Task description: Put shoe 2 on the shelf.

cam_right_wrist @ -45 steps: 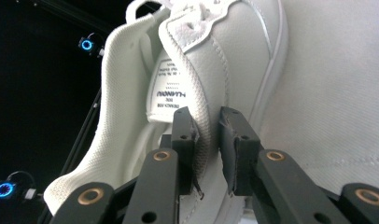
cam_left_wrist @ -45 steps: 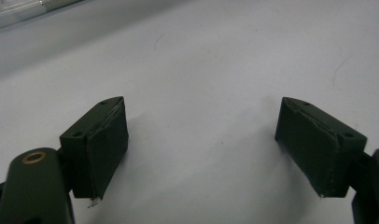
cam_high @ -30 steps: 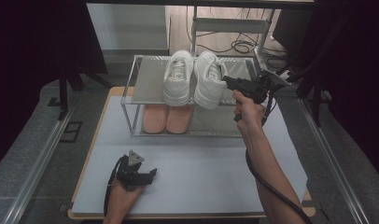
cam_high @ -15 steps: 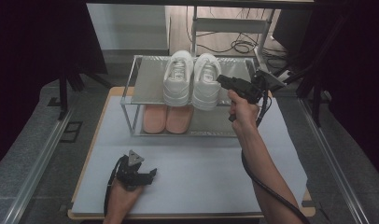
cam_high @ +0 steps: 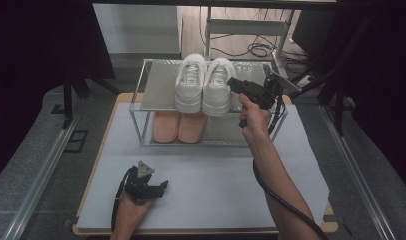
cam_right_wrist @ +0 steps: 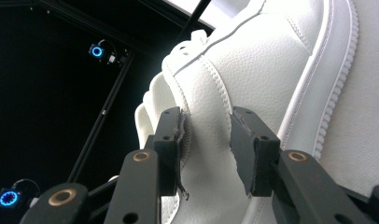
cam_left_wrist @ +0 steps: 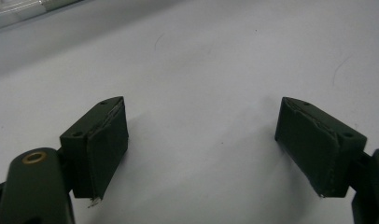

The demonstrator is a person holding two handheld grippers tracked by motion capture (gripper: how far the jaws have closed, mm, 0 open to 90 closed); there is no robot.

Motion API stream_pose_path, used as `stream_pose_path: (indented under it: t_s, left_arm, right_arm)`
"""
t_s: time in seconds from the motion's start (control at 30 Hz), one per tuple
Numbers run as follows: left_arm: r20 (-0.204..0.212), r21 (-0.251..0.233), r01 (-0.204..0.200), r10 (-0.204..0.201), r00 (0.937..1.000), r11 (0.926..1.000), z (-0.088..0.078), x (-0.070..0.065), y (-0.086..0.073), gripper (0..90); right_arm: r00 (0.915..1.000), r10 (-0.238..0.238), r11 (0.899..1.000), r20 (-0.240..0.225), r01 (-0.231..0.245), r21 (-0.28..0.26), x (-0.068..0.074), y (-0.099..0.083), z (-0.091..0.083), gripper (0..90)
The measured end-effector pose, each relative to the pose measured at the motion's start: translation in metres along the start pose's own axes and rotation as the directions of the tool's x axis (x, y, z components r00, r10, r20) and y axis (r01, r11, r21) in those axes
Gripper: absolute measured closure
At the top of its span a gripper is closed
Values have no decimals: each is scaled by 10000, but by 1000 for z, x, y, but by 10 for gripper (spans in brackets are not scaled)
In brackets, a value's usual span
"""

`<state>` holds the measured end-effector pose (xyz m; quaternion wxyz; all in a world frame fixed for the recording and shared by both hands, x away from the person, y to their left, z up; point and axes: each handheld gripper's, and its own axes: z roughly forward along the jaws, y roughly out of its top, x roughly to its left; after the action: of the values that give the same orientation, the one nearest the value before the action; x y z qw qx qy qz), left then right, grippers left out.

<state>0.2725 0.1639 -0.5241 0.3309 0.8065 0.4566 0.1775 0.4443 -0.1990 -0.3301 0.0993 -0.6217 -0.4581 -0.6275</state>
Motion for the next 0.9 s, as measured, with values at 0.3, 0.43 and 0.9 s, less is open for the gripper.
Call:
stream_pose_path:
  t_s: [0.3, 0.43, 0.9]
  left_arm:
    - [-13, -31, -6, 6, 10000, 10000, 0, 0, 0, 174]
    - [-14, -30, -8, 8, 10000, 10000, 0, 0, 0, 174]
    - [-27, -63, -6, 6, 10000, 10000, 0, 0, 0, 175]
  right_arm:
    - [9987, -374, 9986, -358, 387, 369, -8, 6, -15, 546]
    - [9964, -770, 9962, -367, 784, 387, -11, 9, -24, 524]
    - [9670, -2546, 9640, -76, 2544, 771, -23, 4, -51, 434]
